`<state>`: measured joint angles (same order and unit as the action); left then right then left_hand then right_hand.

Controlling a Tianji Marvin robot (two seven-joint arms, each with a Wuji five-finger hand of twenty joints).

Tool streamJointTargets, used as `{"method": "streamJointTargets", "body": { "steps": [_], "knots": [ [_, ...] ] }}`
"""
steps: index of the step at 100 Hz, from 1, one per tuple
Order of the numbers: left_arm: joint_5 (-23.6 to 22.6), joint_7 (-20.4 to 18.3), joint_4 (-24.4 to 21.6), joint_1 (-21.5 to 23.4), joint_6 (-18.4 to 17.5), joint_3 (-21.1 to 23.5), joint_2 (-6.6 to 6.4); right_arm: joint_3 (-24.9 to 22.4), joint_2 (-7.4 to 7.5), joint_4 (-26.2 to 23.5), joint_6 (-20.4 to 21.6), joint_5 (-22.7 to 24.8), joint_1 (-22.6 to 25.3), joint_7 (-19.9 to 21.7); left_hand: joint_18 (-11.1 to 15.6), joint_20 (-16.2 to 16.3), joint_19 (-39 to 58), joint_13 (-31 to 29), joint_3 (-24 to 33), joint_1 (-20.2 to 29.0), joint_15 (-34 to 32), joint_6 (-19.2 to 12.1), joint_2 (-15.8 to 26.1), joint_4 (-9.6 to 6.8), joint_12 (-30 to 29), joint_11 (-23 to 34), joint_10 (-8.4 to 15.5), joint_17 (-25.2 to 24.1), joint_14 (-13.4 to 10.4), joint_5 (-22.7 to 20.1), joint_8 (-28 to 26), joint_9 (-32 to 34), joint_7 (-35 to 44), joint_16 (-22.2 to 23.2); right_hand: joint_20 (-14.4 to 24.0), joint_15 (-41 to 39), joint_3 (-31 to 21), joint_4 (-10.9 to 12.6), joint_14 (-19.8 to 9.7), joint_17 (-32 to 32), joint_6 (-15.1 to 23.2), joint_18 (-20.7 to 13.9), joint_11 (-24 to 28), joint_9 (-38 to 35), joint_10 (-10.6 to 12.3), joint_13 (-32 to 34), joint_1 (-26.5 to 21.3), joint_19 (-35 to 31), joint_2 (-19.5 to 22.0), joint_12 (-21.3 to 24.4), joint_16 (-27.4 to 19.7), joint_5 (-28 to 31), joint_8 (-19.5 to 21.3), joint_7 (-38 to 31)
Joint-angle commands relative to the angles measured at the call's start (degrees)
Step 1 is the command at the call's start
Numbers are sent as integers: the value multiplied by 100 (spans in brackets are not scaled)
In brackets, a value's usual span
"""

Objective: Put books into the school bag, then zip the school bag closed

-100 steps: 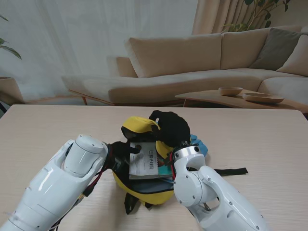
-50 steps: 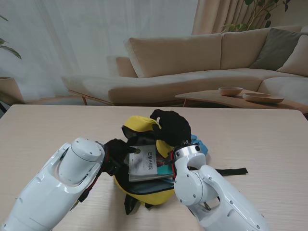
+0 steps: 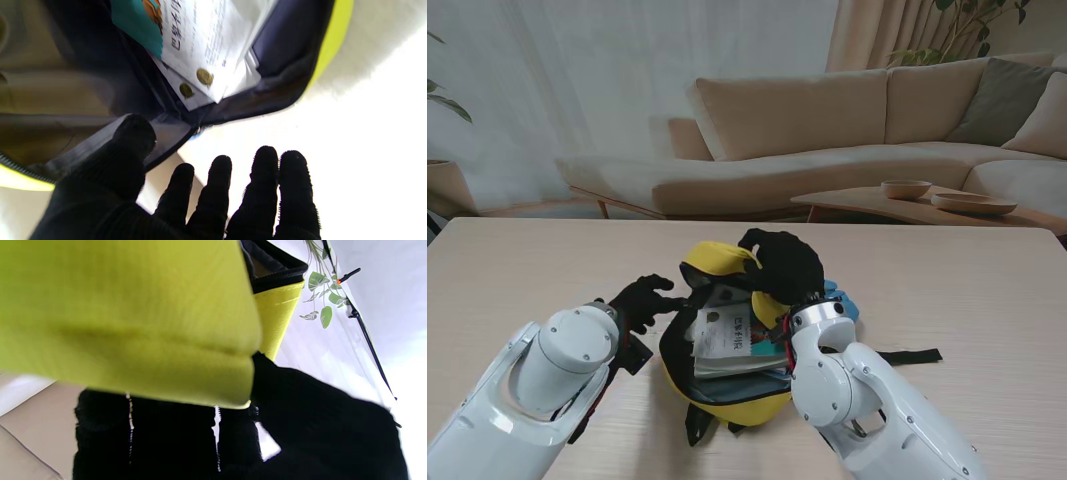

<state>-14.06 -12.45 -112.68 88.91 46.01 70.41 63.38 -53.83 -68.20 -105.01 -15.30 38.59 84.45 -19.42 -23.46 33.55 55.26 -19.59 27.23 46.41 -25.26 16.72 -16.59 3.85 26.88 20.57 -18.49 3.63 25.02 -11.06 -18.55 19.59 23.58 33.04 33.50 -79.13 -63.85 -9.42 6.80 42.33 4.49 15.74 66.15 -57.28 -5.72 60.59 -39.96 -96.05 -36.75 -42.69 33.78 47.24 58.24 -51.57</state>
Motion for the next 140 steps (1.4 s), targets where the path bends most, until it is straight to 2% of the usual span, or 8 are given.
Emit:
{"method": "streamJointTargets", "body": {
  "steps": [1, 42, 71, 92, 104, 112, 121, 140],
  "knots": [
    [-51, 25, -172, 177, -81, 102, -23, -16, -8, -98, 118, -33, 83, 164, -5, -99, -182, 196, -69, -104, 93, -158, 68, -203, -52, -71, 133, -196, -114, -39, -118, -149, 126, -75, 121, -141, -201, 546, 27, 34, 1189, -27, 92, 25, -38, -152, -846, -448, 751, -6, 55, 639, 876, -1323],
    [-867, 236, -713, 980, -938, 736, -28, -228, 318, -235, 861, -317, 384, 1472, 91, 4, -638, 444, -24, -210, 594, -302, 55, -201, -146, -344, 226, -531, -287, -91, -134, -178, 110, -168, 121, -4, -173, 538, 115, -104, 1170, 14, -56, 52, -50, -258, -823, -365, 738, 60, 19, 637, 817, -1207],
    [-1218, -38, -786, 1160, -1294, 930, -116, -157, 576, -243, 1125, -145, 469, 2460, 161, 53, -1007, 626, -75, -278, 895, -466, 91, -197, -200, -472, 350, -721, -407, -239, -136, -166, 99, -262, 125, 37, -113, 598, 88, -133, 1184, -23, -107, 77, -7, -290, -767, -330, 802, 72, 20, 570, 771, -1109],
    [-1675, -171, -765, 1237, -1663, 967, -166, 60, 637, -42, 1172, -57, 458, 2634, 225, 82, -1227, 756, -81, -259, 1066, -545, 92, -198, -215, -529, 410, -810, -482, -291, -145, -163, 70, -298, 114, 161, -9, 588, 127, -206, 1118, -43, -217, 109, -27, -372, -771, -248, 805, 153, 4, 533, 529, -940],
    [-2040, -278, -722, 1252, -1948, 960, -203, 187, 648, 98, 1202, 39, 440, 2608, 247, 95, -1360, 810, -88, -258, 1149, -630, 87, -199, -212, -549, 468, -857, -524, -304, -165, -143, 67, -314, 98, 349, 64, 536, 187, -275, 1054, -35, -351, 161, -51, -457, -720, -139, 737, 268, -25, 427, -23, -714],
    [-2266, -380, -694, 1256, -2109, 957, -231, 252, 659, 183, 1244, 108, 452, 2589, 264, 105, -1455, 854, -95, -276, 1212, -705, 92, -201, -210, -568, 517, -886, -544, -304, -187, -141, 75, -330, 69, 635, -125, 370, 215, -383, 1065, -14, -553, 263, -71, -598, -520, 12, 376, 422, -75, 213, -639, -628],
    [-2399, -484, -659, 1253, -2275, 973, -256, 303, 682, 272, 1324, 192, 470, 2607, 284, 121, -1525, 881, -100, -280, 1256, -796, 111, -205, -204, -575, 567, -884, -591, -299, -215, -140, 91, -341, -14, 1202, -437, 260, 135, -618, 1075, 11, -869, 563, -28, -900, -15, 321, -4, 627, -193, -370, -1401, -676],
    [-2640, -633, -605, 1277, -2530, 1016, -291, 297, 734, 356, 1457, 349, 558, 2690, 315, 156, -1672, 912, -125, -278, 1317, -880, 128, -208, -195, -601, 647, -908, -632, -271, -278, -193, 128, -351, -154, 2276, -702, 299, -28, -1342, 525, -52, -1259, 1636, 118, -1832, 1062, 934, -385, 1090, -396, -1482, -2289, -435]
  ]
}}
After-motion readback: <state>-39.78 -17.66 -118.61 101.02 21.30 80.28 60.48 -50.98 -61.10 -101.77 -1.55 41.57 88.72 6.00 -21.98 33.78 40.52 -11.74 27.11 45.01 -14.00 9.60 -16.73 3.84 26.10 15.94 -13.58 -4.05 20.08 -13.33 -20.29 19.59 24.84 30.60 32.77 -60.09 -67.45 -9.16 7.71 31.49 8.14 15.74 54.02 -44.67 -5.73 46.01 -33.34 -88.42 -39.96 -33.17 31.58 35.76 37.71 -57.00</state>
